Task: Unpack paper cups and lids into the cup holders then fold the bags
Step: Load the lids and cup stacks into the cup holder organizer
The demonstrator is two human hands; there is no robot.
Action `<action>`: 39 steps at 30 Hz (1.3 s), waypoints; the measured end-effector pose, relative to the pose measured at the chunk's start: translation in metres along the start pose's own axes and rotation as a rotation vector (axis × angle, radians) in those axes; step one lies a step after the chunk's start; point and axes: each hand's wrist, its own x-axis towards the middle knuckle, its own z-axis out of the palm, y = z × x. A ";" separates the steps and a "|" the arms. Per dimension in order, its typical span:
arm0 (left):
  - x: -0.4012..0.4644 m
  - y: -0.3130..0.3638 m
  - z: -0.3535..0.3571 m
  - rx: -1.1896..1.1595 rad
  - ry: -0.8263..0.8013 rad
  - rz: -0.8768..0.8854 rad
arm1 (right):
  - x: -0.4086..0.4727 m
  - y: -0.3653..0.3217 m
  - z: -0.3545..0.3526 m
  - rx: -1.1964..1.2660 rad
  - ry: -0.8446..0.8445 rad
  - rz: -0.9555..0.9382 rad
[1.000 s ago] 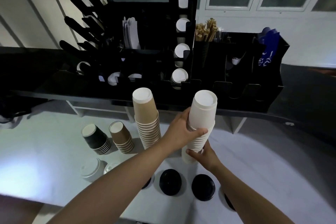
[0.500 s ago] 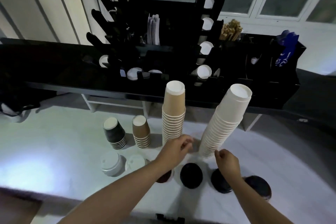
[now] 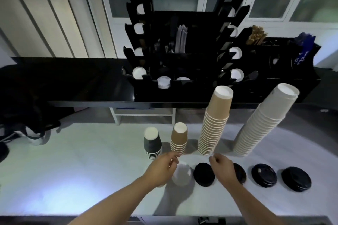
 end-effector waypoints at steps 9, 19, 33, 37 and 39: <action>-0.010 -0.037 -0.045 0.029 0.261 -0.062 | 0.008 -0.068 0.038 -0.058 -0.140 -0.249; -0.006 -0.064 -0.069 0.073 0.322 -0.189 | 0.028 -0.119 0.046 -0.204 -0.304 -0.480; 0.017 -0.122 -0.089 0.125 -0.087 -0.259 | 0.048 -0.188 0.099 -0.321 -0.239 -0.667; -0.001 -0.138 -0.077 0.097 -0.264 -0.101 | 0.025 -0.156 0.118 -0.283 -0.322 -0.654; -0.011 -0.144 -0.068 -0.006 -0.292 0.000 | 0.009 -0.138 0.128 -0.256 -0.325 -0.622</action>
